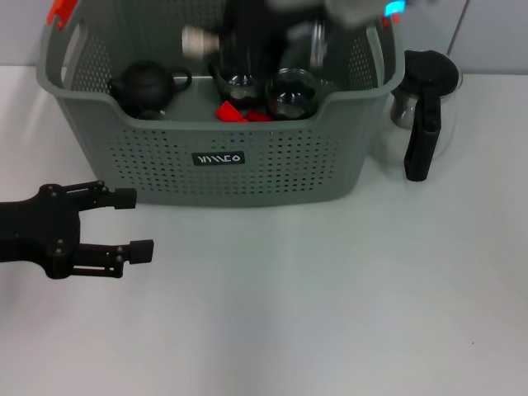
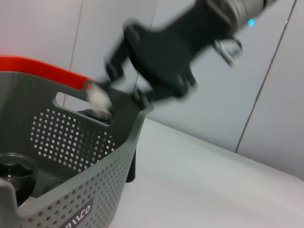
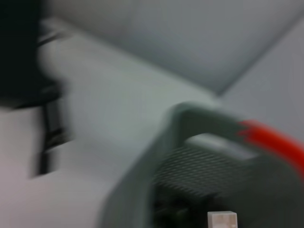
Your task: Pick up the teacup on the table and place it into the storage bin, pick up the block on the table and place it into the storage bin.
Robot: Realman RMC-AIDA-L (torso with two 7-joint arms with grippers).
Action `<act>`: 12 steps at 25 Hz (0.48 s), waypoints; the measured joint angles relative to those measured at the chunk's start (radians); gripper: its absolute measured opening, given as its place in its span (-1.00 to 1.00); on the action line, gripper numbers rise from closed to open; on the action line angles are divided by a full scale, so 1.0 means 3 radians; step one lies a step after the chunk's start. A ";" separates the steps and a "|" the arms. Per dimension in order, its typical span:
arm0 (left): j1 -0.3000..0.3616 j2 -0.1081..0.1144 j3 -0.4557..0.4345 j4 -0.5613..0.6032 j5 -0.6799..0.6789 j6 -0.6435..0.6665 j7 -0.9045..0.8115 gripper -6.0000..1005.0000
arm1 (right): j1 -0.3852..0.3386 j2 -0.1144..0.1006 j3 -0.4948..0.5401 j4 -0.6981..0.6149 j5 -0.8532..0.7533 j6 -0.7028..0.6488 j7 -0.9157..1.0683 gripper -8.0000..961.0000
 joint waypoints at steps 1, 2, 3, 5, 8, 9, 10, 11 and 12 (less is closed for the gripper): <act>-0.0006 0.0002 0.0000 0.0001 0.0000 0.0000 0.0002 0.83 | 0.0018 0.0000 0.0107 -0.0002 -0.0001 0.0064 0.0003 -0.49; -0.0010 0.0004 0.0000 0.0001 0.0000 0.0000 0.0003 0.82 | 0.0032 -0.0001 0.0206 0.0001 0.0000 0.0121 0.0004 -0.49; -0.0013 0.0005 -0.0001 0.0001 0.0000 0.0000 0.0003 0.82 | 0.0042 -0.0002 0.0310 0.0014 0.0003 0.0185 0.0003 -0.49; -0.0019 0.0006 -0.0001 0.0001 0.0000 0.0000 0.0004 0.82 | 0.0042 -0.0003 0.0441 0.0052 0.0018 0.0321 0.0018 -0.48; -0.0032 0.0012 -0.0002 0.0001 0.0000 0.0000 0.0005 0.81 | 0.0040 -0.0005 0.0552 0.0153 0.0029 0.0434 0.0074 -0.48; -0.0034 0.0013 -0.0002 0.0001 0.0000 0.0000 0.0005 0.81 | 0.0042 -0.0006 0.0569 0.0205 0.0030 0.0438 0.0080 -0.48; -0.0037 0.0015 -0.0002 0.0000 0.0000 -0.0001 0.0005 0.81 | 0.0043 -0.0008 0.0577 0.0242 0.0030 0.0440 0.0084 -0.47; -0.0041 0.0016 -0.0001 0.0000 -0.0002 0.0000 0.0005 0.80 | 0.0043 -0.0008 0.0584 0.0282 0.0030 0.0438 0.0088 -0.47; -0.0045 0.0017 -0.0001 -0.0001 -0.0006 -0.0001 0.0005 0.80 | 0.0023 -0.0003 0.0588 0.0315 0.0039 0.0439 0.0089 -0.47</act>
